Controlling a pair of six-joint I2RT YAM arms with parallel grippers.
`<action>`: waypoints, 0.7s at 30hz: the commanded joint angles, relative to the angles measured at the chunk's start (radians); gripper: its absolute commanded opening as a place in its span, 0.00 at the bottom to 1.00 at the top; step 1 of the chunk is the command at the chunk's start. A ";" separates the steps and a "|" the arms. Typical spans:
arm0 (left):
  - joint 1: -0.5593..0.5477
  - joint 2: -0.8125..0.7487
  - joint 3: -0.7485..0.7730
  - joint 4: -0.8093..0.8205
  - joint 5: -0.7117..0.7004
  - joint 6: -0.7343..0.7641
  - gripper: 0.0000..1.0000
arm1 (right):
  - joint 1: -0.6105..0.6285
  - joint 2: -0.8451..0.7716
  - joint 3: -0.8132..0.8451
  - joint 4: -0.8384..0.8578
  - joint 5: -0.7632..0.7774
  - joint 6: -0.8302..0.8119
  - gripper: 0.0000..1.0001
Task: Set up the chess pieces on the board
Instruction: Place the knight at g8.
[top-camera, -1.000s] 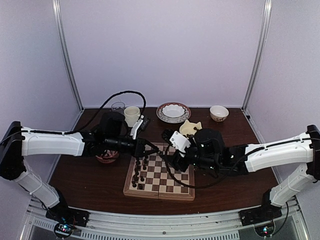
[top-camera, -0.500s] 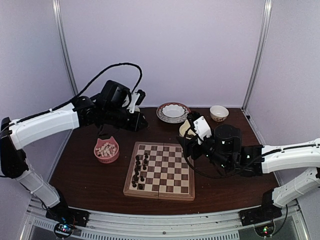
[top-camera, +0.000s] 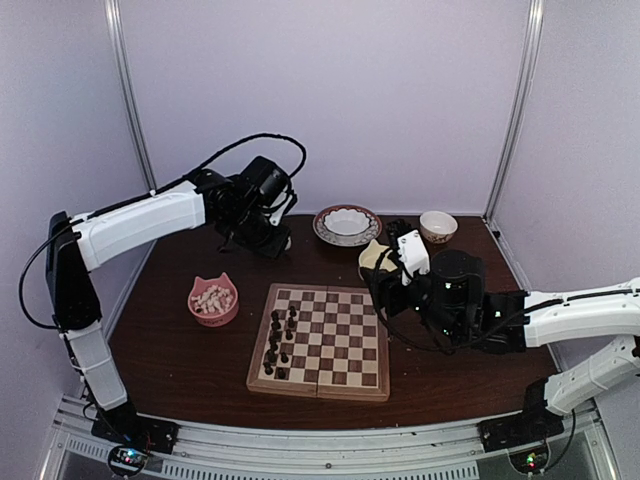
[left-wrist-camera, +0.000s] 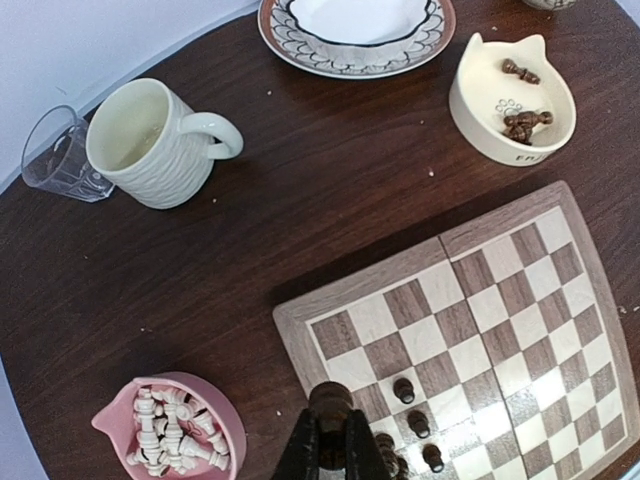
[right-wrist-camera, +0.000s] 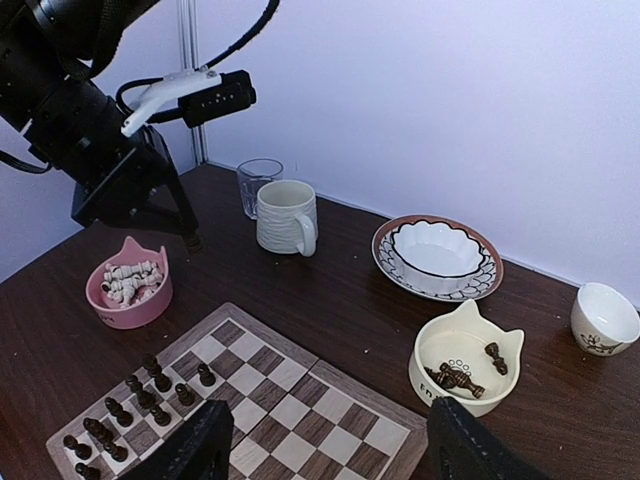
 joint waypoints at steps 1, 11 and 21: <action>0.010 0.056 0.038 -0.025 -0.047 0.086 0.00 | -0.007 0.006 -0.007 0.004 0.031 0.015 0.70; 0.027 0.159 0.020 -0.001 0.041 0.093 0.00 | -0.008 0.032 -0.004 0.005 0.058 -0.001 0.70; 0.051 0.199 -0.029 0.010 0.130 0.051 0.00 | -0.024 0.031 -0.017 0.008 0.081 -0.003 0.70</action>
